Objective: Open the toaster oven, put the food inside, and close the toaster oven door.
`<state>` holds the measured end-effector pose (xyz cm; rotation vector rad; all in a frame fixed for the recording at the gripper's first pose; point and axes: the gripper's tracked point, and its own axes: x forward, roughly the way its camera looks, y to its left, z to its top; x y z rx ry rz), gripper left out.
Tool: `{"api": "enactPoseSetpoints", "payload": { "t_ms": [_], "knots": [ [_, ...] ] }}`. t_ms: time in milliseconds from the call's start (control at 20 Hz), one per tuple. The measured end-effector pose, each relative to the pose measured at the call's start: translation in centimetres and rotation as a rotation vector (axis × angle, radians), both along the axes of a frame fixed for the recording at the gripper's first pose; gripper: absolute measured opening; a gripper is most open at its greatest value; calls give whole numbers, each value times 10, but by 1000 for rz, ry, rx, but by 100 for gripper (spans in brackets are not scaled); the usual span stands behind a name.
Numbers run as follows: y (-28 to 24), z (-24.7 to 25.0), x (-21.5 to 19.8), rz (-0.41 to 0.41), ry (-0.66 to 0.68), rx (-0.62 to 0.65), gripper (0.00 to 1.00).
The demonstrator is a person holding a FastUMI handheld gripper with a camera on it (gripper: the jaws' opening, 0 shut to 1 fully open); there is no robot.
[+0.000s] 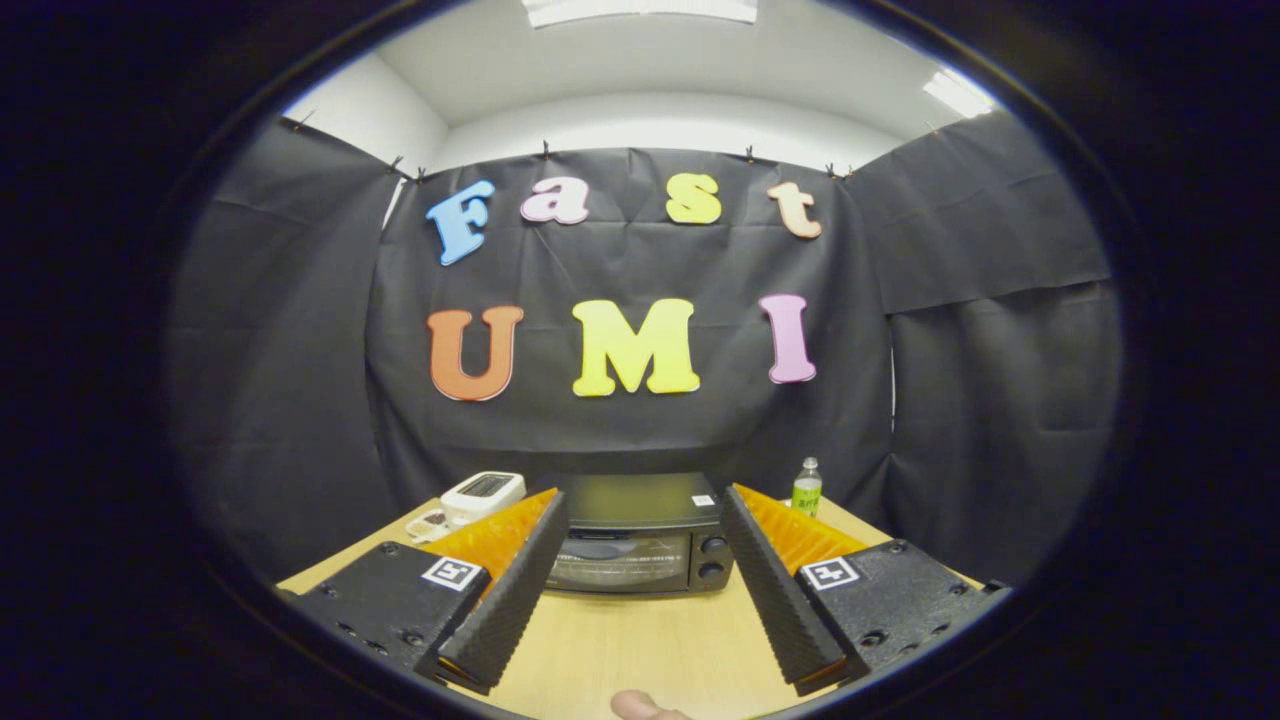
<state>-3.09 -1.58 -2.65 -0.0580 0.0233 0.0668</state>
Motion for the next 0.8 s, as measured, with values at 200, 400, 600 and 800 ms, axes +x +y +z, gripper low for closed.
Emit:
{"api": "enactPoseSetpoints", "payload": {
  "t_ms": [200,400,600,800],
  "knots": [
    [3,12,-8,4,-21,8,100],
    [2,18,-14,-5,-46,-5,100],
    [1,20,-17,4,-42,15,100],
    [-6,24,-24,-18,-43,25,100]
  ]
}}
